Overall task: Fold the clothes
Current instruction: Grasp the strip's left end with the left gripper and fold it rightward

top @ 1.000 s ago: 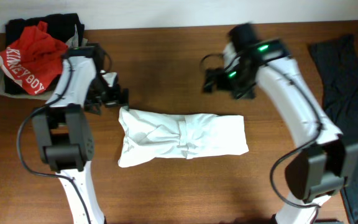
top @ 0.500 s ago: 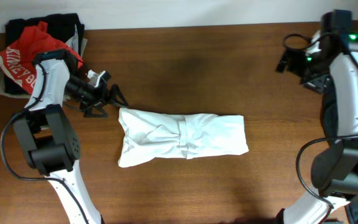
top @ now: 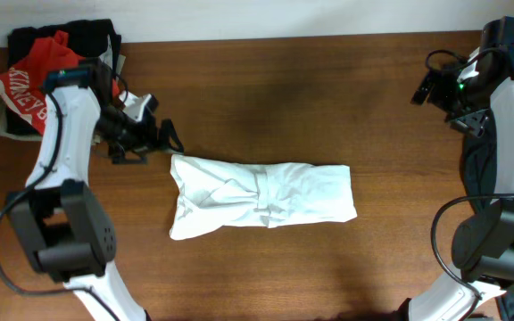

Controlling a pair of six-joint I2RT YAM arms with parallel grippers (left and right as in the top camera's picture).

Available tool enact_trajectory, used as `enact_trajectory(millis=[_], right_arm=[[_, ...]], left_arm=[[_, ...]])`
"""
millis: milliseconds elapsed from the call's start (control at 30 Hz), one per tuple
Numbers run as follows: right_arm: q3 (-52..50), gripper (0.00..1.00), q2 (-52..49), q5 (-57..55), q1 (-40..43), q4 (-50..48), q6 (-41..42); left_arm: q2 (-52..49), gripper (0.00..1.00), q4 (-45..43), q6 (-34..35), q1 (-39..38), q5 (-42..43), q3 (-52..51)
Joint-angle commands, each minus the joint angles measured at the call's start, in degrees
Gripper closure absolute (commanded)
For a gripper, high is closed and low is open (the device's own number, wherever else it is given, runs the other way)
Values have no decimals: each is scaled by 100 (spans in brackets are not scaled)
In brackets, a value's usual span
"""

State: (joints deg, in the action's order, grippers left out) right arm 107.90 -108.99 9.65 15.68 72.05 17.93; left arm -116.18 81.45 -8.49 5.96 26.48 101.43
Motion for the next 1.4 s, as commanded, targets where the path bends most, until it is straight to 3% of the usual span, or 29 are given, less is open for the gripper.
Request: enact_trajectory(millis=[0,67,233,800,833,1000,1133,1367], right_arm=[[66,1,79,-92,11,17,-13],[66,1,79,-94,11,17,-13],[66,1,79,-94,11,17,-13],[66,1,79,-92,11,17,-13],[66,1,79,-92,11,17,-13],[66,1,79,-94,11,17,-13],[66,1,79,-92,11,17,-13],[66,1,79,-92,11,17,-13]], left_arm=[[553,1,-610,332,-203,63,-1338],[693,1,-1189,332,-210,328,-2129],[693,1,-2100,334,-205,420,-3005],[693,1,-3158,811,-629,605,-3773],[691,5,-3204,811,-691,684,-3775],[693,66,-3416,920,-896,717,-3773],[693,99,-3434,1088,-835,503,-3740],[693,100,-2704,1331,-339,-789,-3091]])
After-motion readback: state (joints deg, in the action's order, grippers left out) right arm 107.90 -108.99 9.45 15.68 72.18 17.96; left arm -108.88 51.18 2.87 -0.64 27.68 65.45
